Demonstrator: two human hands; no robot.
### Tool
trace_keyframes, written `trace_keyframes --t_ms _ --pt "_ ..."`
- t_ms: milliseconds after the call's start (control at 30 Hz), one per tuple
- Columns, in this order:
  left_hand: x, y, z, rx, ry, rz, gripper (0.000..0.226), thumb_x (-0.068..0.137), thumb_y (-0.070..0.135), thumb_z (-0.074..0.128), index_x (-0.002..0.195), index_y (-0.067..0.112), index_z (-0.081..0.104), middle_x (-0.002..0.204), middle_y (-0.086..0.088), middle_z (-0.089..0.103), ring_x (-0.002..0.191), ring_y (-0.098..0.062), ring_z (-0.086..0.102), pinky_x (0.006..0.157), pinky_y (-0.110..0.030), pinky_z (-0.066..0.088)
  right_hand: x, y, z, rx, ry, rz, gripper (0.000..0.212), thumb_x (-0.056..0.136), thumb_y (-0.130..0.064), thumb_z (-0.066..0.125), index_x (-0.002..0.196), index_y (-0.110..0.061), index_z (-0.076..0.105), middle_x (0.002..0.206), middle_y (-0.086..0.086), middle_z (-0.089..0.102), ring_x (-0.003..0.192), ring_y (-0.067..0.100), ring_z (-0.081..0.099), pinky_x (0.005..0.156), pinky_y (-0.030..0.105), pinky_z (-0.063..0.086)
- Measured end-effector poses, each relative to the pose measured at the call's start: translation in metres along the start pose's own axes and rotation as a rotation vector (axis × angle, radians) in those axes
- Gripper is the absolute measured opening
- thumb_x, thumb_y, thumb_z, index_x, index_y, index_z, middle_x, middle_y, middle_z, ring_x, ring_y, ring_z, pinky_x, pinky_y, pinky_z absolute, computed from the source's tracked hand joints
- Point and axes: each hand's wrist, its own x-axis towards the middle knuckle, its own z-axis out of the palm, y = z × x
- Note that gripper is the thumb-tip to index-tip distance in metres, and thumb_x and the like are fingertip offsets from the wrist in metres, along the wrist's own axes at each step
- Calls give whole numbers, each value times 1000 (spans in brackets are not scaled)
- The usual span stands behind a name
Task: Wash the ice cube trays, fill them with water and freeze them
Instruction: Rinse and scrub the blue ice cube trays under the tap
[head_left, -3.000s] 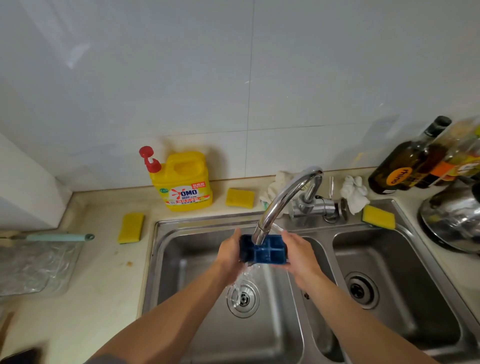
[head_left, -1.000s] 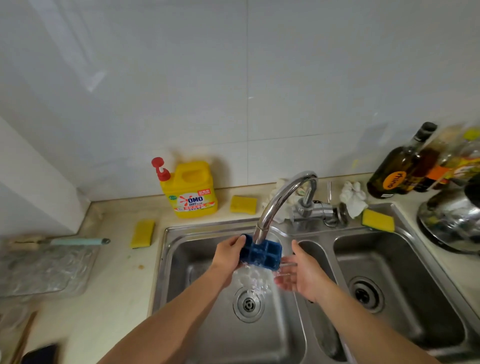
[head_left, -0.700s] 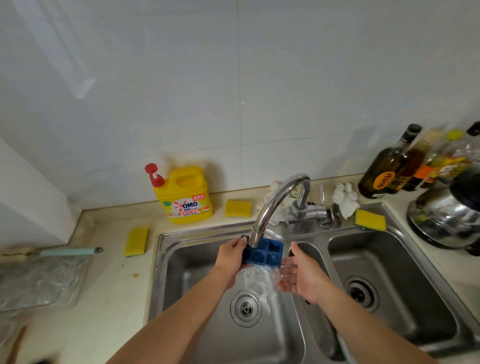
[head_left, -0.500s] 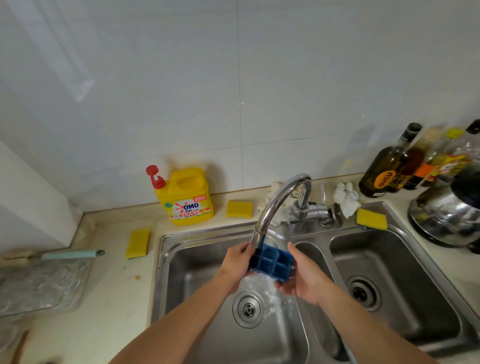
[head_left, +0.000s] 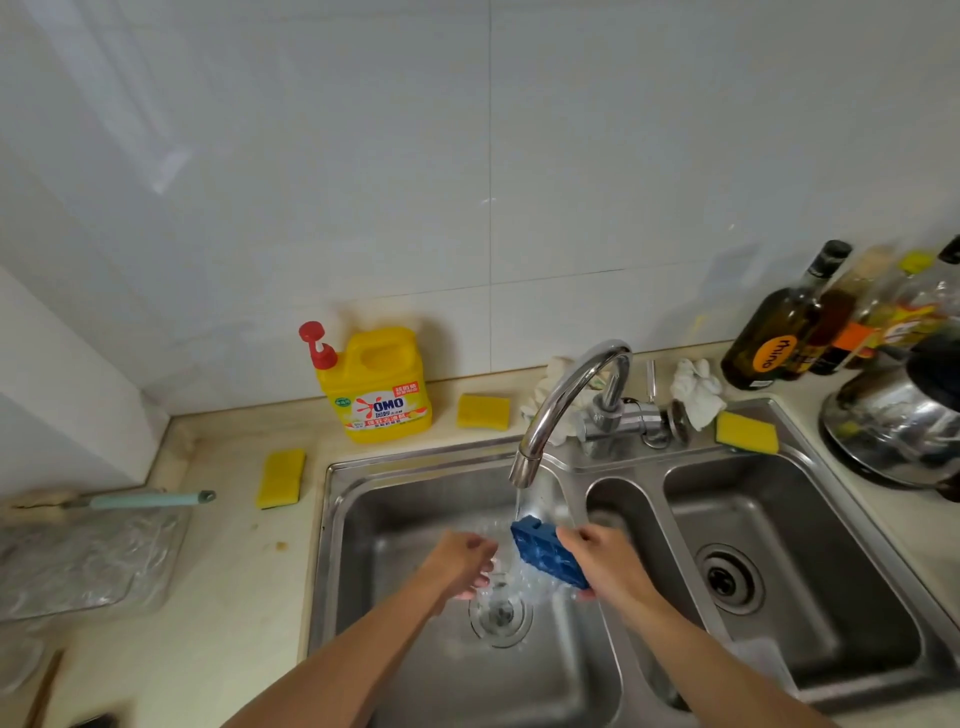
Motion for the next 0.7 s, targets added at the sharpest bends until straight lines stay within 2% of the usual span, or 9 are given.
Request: trace_keyframes --t_ms 67,133,267,367,433,500,600,700 --pt "-2 1 2 96 -3 20 29 106 34 49 121 14 64 107 -2 69 91 -13 68 71 -21 56 -2 2 -4 -52 43 -58 24 97 -36 63 88 -15 71 88 7 74 85 26 73 72 48 61" --pt "-3 6 5 167 -5 47 31 106 35 48 123 14 64 106 0 69 92 -11 68 71 -20 55 -2 3 -11 -98 81 -119 19 98 -36 63 89 -21 70 87 -1 72 82 18 71 73 43 60" --pt "0 21 16 277 -8 85 33 106 38 47 119 15 66 111 -4 72 98 -16 70 95 -36 57 -5 8 -33 -248 162 -250 14 98 -40 59 98 -29 68 92 -9 68 84 7 64 69 26 51" --pt "5 33 28 319 -32 122 34 105 39 49 120 15 67 109 -3 72 95 -16 70 88 -31 57 -7 7 -58 -335 255 -356 8 98 -39 61 96 -32 63 88 -13 64 81 5 60 67 21 43" --pt "8 40 39 307 -59 163 33 105 34 52 117 8 69 108 -10 73 97 -24 71 87 -36 58 -9 3 -80 -354 334 -410 5 98 -38 63 98 -32 62 89 -13 62 82 4 59 71 25 46" --pt "9 48 51 303 -78 198 31 104 27 54 108 1 70 105 -18 74 96 -30 72 88 -40 57 -12 -1 -106 -350 426 -447 4 98 -38 63 100 -35 61 90 -19 58 84 -1 57 71 20 43" --pt "14 58 73 332 -87 220 25 101 19 53 99 2 70 96 -18 72 83 -27 68 77 -37 57 -17 2 -144 -294 538 -434 18 98 -41 60 110 -29 66 96 -17 62 89 -1 59 72 17 42" --pt "14 65 94 347 -79 231 25 100 21 53 100 4 72 97 -16 71 94 -30 71 75 -33 52 -27 23 -166 -329 568 -368 31 100 -40 60 123 -19 66 104 -7 62 93 8 60 79 23 44"
